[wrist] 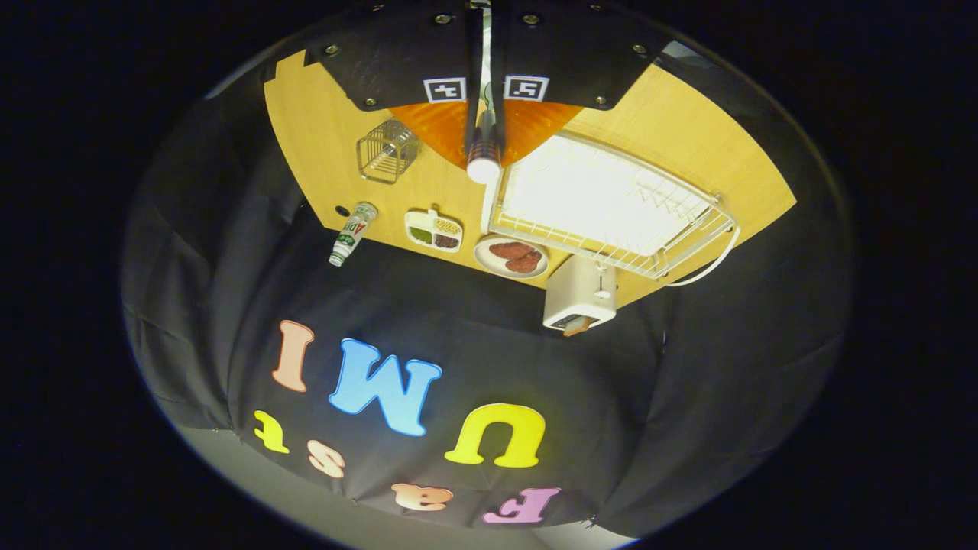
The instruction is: Take the plate from the dish rack, then take the spoon from the basket and place it into the plate.
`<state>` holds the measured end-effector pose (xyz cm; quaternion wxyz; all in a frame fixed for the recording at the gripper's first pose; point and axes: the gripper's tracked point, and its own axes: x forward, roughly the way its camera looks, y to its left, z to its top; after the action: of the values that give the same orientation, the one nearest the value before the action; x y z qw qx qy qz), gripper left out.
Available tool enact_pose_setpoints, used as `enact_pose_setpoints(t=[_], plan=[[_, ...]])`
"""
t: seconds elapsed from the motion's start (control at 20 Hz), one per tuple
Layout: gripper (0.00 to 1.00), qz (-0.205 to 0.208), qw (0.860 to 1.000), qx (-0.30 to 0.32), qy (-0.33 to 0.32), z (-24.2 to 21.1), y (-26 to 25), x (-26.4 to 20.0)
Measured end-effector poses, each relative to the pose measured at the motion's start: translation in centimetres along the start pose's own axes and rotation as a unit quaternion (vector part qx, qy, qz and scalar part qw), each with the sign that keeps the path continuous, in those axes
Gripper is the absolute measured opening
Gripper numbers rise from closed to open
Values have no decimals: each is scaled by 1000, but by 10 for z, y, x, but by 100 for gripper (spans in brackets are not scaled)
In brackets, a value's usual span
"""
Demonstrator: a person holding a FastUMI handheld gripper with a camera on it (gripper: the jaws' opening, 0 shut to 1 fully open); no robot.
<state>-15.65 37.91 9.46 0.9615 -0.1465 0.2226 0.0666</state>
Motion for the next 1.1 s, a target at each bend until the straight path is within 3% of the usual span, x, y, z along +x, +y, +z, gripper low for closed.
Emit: enact_pose_setpoints(t=[0.15, 0.5, 0.7, 0.75, 1.1], plan=[[4, 0, 1000, 14, -6, -14, 12, -2], [5, 51, 996, 66, 22, -45, 53, 16], [12, 26, 996, 81, 22, -45, 41, 17], [25, 15, 996, 82, 16, -43, 34, 16], [33, -31, 996, 84, 9, -30, 4, 14]])
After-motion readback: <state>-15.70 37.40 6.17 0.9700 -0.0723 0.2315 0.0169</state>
